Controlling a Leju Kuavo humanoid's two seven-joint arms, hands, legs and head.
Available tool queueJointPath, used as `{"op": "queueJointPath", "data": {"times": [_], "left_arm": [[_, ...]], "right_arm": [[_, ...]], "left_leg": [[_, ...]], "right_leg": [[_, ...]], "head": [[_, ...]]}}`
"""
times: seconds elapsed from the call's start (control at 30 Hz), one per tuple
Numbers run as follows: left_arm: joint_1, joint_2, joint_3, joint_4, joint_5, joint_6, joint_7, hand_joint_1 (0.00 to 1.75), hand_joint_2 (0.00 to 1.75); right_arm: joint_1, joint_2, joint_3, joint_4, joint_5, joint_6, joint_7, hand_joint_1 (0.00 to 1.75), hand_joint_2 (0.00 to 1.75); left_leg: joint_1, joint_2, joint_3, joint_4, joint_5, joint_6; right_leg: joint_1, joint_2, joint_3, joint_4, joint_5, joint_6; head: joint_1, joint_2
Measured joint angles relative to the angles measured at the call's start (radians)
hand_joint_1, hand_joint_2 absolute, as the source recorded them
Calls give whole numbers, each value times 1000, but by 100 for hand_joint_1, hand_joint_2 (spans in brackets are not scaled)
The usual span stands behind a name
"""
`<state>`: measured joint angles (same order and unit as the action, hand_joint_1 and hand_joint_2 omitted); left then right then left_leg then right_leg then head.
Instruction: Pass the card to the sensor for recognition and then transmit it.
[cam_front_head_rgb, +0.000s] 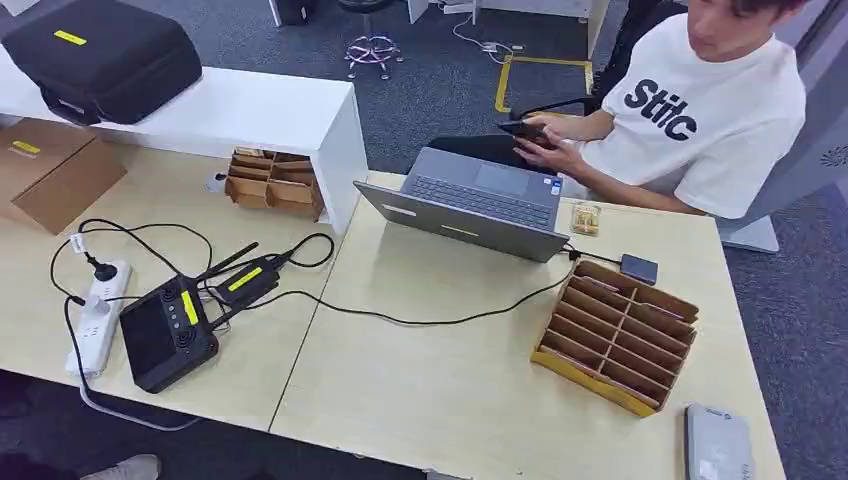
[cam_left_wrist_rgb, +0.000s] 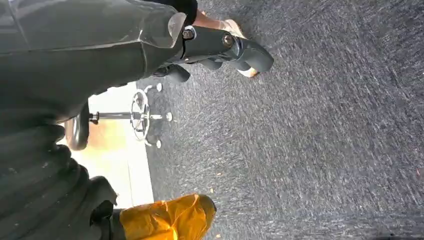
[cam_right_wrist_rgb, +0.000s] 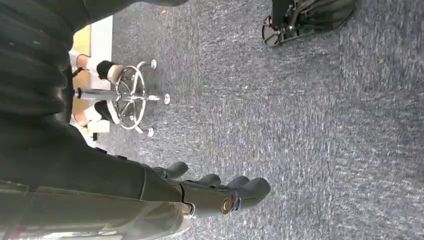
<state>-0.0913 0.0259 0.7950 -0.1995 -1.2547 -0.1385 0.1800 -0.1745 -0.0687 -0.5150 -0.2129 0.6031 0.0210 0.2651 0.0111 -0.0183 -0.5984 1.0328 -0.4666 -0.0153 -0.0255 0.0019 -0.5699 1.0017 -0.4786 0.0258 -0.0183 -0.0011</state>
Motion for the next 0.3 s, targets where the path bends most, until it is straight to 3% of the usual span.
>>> {"op": "queueJointPath", "data": {"times": [0.13,0.23,0.3], "left_arm": [[1,0,-1,0,-2,-51,-7,0,175],[2,-1,0,0,0,47,-10,0,175],[-1,-1,-1,0,2,92,-16,0,175]], "right_arm": [[0,0,-4,0,18,39,12,0,175],[1,0,-26,0,-24,-63,12,0,175],[3,-2,-40,0,-27,-32,-4,0,175]], "left_leg": [[0,0,0,0,0,0],[0,0,0,0,0,0],[0,0,0,0,0,0]], "right_leg": [[0,0,0,0,0,0],[0,0,0,0,0,0],[0,0,0,0,0,0]], "head": [[0,0],[0,0],[0,0]]}}
